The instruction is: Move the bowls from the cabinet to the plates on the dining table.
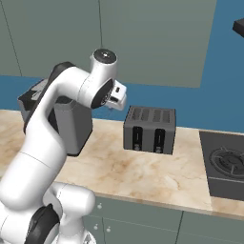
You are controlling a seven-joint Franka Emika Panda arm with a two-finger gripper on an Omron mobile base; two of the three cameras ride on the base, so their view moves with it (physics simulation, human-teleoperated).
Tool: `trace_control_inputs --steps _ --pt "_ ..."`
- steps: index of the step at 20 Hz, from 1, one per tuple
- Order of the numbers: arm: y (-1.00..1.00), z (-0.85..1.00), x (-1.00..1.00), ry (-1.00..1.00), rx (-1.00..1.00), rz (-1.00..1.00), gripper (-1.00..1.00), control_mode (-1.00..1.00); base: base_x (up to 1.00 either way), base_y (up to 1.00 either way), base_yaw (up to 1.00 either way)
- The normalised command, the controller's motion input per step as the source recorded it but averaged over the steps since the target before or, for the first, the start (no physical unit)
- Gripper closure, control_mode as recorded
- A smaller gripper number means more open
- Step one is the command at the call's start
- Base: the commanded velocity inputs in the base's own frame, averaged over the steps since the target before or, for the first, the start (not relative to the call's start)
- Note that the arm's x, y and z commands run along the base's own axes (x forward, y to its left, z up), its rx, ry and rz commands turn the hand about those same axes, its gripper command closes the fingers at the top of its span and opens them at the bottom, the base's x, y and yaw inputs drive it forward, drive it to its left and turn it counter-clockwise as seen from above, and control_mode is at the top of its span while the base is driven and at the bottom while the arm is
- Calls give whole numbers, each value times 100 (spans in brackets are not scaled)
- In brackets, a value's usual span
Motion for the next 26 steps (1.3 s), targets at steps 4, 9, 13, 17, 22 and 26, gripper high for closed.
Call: trace_control_inputs --steps 4,9,13,17,22,26 --pt "-6 21 8 -12 6 -4 -100 -100 0 0 0" --pt "-5 20 11 -11 6 -5 -100 -100 0 0 0" --pt "-2 18 12 -9 4 -5 -100 -100 0 0 0" --pt "0 16 12 -6 3 -5 -100 -100 0 0 0" --pt "0 19 11 -5 2 -5 -100 -100 0 0 0" --pt "-1 22 12 -4 3 -5 -100 -100 0 0 0"
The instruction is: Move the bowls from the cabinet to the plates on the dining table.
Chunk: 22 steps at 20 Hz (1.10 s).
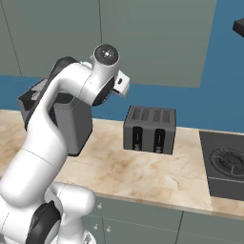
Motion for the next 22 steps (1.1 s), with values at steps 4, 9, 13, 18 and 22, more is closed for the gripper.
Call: trace_control_inputs --steps 4,9,13,18,22 --pt "-3 22 13 -4 4 -5 -100 -100 0 0 0" --pt "-5 20 14 -2 4 -4 -100 -100 0 0 0" --pt "-9 18 14 -1 4 -4 -100 -100 0 0 0" --pt "-9 15 16 -1 3 -4 -100 -100 0 0 0" --pt "-5 14 16 -3 3 -3 -100 -100 0 0 0"
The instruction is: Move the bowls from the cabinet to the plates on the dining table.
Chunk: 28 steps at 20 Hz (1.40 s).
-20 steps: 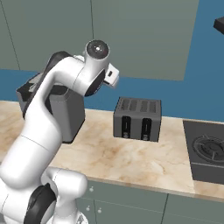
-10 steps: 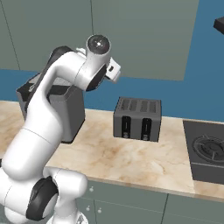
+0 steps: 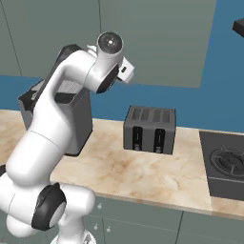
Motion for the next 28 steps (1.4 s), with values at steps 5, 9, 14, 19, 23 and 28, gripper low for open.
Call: trace_control_inputs --steps 5,9,14,19,23,28 --pt "-3 15 18 -4 3 -1 -100 -100 0 0 0" --pt "-2 14 17 -3 3 -1 -100 -100 0 0 0" --pt "-1 15 11 -4 2 -1 -100 -100 0 0 0" --pt "0 9 11 -4 1 0 -100 -100 0 0 0" --pt "0 0 11 -4 0 0 -100 -100 0 0 0" --pt "4 0 11 -6 0 0 -100 -100 0 0 0"
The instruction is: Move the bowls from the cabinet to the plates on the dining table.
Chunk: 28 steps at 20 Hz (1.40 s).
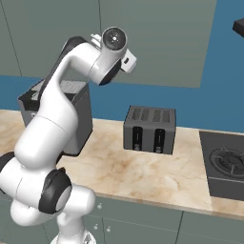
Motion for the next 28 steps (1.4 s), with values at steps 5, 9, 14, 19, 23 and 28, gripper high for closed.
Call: trace_control_inputs --steps 5,9,14,19,23,28 --pt "6 0 12 -6 0 0 -100 -100 0 0 0" --pt "5 0 11 -4 0 0 -100 -100 0 0 0" --pt "4 -4 7 0 0 0 -100 -100 0 0 0" --pt "11 -16 7 0 0 0 -100 -100 0 0 0" --pt "20 -30 11 0 0 -1 100 -100 0 0 0" --pt "19 -27 18 0 1 -2 100 -100 0 0 0"
